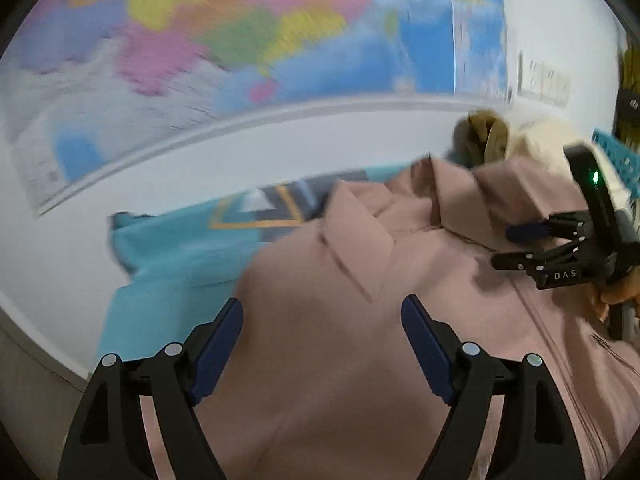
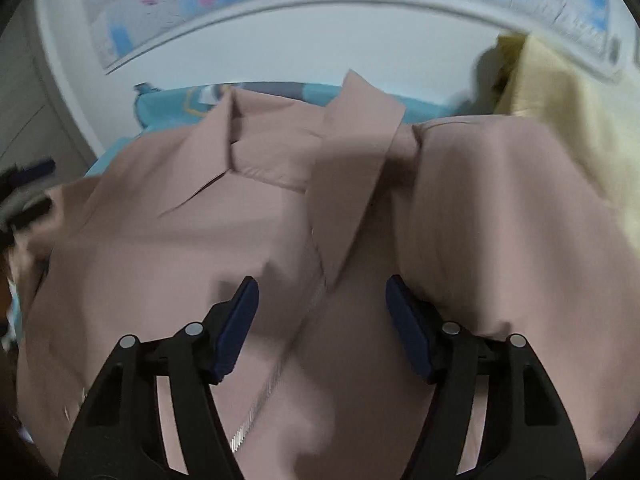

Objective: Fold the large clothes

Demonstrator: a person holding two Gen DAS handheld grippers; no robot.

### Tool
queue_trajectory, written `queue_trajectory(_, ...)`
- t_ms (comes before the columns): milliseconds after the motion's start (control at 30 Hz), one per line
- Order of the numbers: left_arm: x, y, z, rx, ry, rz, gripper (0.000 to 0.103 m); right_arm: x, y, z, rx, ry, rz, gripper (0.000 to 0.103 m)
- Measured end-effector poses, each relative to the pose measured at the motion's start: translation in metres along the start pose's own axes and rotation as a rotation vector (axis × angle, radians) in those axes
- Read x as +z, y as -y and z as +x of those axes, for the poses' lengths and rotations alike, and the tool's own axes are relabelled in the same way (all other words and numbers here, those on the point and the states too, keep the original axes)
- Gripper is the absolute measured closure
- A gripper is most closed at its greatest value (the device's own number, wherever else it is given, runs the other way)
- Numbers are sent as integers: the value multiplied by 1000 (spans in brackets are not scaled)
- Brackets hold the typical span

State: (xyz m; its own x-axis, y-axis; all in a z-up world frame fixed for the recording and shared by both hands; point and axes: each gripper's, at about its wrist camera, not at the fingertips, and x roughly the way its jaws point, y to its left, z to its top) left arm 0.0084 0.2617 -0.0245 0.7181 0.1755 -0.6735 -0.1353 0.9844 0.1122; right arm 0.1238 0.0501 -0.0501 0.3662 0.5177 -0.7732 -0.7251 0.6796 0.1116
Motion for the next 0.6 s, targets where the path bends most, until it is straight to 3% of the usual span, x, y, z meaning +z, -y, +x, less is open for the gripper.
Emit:
queue_trajectory(133,20,25,73,-40,-109,28,25,11,0,23,-29,-26,-11,36)
queue_trajectory(167,20,29,87,-30,-135,34,25,13,-1,27,-39,-32,-16,40)
queue_trajectory(200,21,31,101,-29,-166,35,29,14,-1,28,-53,-34,-19,50)
queue_trajectory(233,23,32,117,-33,-203,27,40,15,-2,29,-73,-34,-29,54)
queue_trajectory(267,23,32,123,-38,-213,18,41,16,-2,30,-86,-35,-40,62)
queue_trajectory(300,27,31,126,-44,-182,6,54,17,-2,30,-93,-33,-43,71)
queue_trajectory(400,37,31,134,-36,-200,-11,90,20,-2,28,-98,-29,-63,79)
queue_trajectory(467,44,34,136,-13,-198,3,96,22,-2,23,-100,-11,-69,81)
queue_trajectory(600,61,28,131,8,-160,-26,98,39,5,0,-74,90,-29,82)
